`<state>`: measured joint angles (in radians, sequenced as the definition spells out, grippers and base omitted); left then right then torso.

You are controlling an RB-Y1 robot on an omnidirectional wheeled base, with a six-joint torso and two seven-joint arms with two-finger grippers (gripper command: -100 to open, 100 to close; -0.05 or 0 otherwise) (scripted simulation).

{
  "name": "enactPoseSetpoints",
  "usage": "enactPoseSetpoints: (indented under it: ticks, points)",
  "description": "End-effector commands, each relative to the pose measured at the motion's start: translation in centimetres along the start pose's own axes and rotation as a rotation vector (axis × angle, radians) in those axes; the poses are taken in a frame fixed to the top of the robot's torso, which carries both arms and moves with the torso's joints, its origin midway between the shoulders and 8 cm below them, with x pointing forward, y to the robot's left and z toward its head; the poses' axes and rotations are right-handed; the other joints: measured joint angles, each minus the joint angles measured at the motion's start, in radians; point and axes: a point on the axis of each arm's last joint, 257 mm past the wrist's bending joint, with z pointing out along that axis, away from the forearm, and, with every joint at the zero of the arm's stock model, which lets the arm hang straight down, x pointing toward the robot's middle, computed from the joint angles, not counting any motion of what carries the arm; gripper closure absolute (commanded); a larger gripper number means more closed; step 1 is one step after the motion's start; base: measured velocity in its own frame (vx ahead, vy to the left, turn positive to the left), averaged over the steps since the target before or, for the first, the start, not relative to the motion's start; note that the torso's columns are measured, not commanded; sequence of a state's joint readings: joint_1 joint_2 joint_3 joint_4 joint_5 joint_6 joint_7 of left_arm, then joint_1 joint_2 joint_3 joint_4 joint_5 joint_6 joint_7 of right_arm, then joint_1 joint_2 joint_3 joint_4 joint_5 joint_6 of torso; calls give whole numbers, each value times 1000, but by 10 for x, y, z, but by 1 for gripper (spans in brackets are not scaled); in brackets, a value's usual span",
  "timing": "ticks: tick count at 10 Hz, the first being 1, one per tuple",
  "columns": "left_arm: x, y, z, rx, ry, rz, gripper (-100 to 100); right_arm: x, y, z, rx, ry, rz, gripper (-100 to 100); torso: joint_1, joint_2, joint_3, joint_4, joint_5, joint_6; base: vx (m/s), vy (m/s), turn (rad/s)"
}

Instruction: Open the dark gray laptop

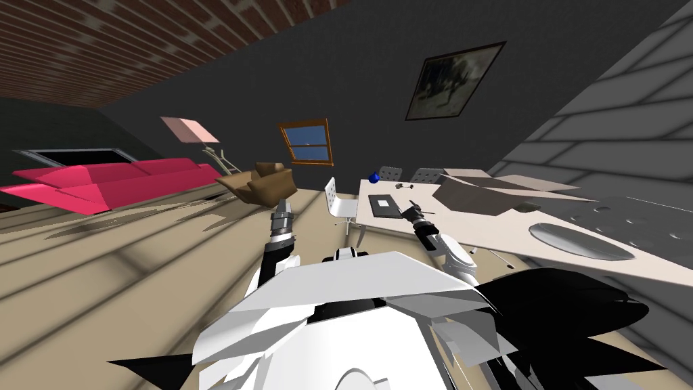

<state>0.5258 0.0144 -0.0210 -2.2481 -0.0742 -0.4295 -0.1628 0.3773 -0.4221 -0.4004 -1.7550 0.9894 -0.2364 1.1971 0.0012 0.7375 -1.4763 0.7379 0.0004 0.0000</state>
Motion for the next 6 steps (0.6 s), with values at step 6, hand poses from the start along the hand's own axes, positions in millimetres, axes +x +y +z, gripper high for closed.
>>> enactPoseSetpoints:
  ticks: [6]
  points:
    - [0, 0, 0, 0, 0, 0, 0, 21, -56, 0, 0, 1, 1, -100, -2, 1, 0, 0, -1, 0, 10, 56, -2]
